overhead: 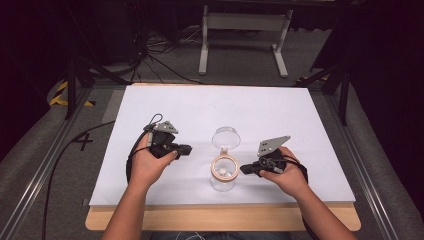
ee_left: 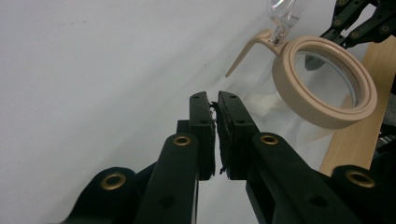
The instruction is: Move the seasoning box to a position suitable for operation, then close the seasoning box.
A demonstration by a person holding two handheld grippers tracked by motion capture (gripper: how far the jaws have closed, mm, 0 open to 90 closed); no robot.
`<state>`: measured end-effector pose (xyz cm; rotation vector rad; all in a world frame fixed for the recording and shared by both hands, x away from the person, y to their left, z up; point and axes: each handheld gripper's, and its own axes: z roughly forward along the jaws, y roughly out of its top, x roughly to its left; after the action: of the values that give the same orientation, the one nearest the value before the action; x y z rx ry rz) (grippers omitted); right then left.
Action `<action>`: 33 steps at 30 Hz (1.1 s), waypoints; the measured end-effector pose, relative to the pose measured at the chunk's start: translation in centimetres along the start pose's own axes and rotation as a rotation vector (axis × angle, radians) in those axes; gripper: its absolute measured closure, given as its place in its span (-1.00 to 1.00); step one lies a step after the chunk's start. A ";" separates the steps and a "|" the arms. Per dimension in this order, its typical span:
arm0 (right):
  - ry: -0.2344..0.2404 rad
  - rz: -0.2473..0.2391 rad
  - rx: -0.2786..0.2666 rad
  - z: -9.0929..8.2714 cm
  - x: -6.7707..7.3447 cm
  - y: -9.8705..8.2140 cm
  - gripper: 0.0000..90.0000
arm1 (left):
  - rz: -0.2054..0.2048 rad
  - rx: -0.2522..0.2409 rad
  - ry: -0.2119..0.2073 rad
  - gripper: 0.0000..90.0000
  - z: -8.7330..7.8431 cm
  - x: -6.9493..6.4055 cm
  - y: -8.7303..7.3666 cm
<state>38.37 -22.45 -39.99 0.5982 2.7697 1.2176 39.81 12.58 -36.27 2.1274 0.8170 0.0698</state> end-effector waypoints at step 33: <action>-0.040 0.018 -0.236 -1.9 4.3 2.9 1.00 | 0.082 -0.194 -0.078 0.99 2.8 -1.0 4.8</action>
<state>34.98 -20.42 -36.22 0.6188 2.5416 1.4896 42.45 7.94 -34.38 1.9673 0.6501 0.1037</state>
